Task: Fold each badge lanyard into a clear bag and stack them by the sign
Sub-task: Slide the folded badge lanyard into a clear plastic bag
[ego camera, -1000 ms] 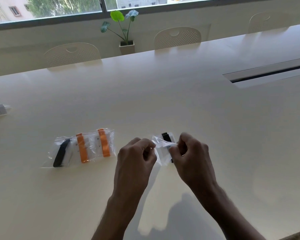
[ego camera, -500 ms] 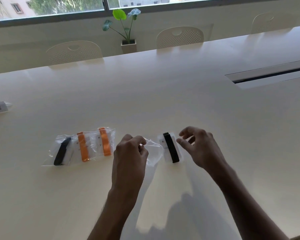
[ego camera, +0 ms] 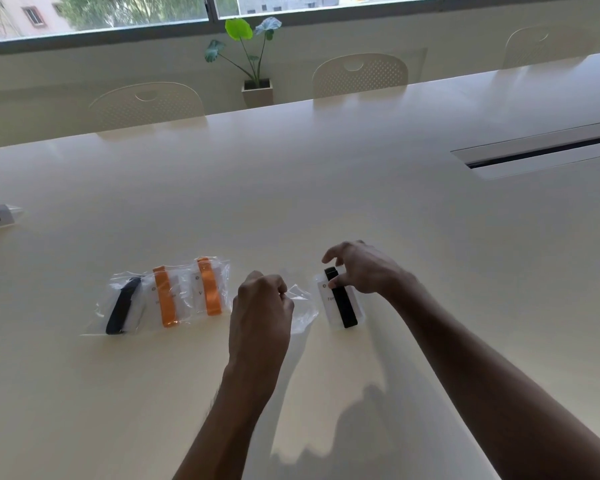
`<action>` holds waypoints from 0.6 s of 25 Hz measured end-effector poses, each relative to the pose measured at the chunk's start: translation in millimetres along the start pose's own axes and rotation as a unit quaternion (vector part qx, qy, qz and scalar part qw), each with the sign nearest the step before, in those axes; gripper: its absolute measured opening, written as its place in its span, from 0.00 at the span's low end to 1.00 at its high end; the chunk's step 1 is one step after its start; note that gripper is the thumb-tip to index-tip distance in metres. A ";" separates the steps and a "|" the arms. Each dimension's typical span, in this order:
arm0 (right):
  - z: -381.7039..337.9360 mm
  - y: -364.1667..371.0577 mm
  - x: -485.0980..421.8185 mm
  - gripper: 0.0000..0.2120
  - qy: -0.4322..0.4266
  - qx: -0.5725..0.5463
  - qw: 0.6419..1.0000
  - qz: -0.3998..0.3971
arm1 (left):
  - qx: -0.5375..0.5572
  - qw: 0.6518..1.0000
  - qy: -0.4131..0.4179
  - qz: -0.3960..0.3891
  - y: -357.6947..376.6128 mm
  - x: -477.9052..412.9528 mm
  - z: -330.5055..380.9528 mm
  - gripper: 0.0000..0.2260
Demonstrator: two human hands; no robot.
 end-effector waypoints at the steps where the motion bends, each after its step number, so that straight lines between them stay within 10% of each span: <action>1: 0.7 1.2 -2.9 0.25 0.005 -0.009 1.000 -0.004 | 0.000 1.000 0.001 0.001 0.8 -0.8 -1.3 0.03; 9: 17.1 -12.0 10.1 0.14 0.084 -0.188 0.979 -0.010 | 0.038 0.999 0.001 0.035 3.9 -7.3 -6.5 0.04; 15: 11.2 -53.7 67.4 0.13 0.102 -0.355 0.914 0.170 | 0.030 0.998 -0.007 0.057 9.5 -12.7 -6.6 0.04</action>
Point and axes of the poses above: each hand's wrist, its own x-axis away from the middle knuckle, its own y-axis out of the palm, z = x × y, the point moved 4 cm from there along -x, towards the middle knuckle, and after that the axes turned 9 degrees about z, right-handed, at the moved point
